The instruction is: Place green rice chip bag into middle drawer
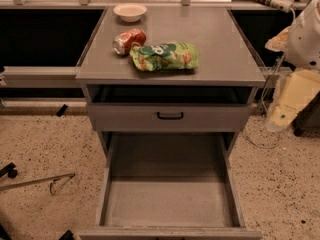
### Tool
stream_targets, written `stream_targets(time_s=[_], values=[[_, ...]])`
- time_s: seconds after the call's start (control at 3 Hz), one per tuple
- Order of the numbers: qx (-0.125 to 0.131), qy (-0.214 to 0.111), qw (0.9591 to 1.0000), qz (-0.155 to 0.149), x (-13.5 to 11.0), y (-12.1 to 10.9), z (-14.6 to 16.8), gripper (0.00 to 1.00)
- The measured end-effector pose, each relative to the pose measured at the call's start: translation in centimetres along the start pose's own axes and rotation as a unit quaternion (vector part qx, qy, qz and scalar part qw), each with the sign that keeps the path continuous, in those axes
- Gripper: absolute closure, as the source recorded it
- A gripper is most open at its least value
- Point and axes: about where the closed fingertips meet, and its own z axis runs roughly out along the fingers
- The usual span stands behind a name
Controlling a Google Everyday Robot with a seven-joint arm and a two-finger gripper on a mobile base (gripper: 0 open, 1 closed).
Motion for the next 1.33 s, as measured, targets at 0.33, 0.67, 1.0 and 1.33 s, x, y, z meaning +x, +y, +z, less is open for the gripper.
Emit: stream_targets(time_s=[0.33,0.67,1.0,1.33], values=[[0.009,-0.047,0.9985,-0.025,-3.3,-3.5,2.3,0.0],[0.01,-0.101,0.9938,-0.046,-6.8,-7.5,4.9,0.0],[-0.009,-0.159,0.9856,-0.057,-10.0,-11.6,9.0,0.0],[-0.009,-0.159,0.9856,-0.057,-10.0,-11.6,9.0,0.0]])
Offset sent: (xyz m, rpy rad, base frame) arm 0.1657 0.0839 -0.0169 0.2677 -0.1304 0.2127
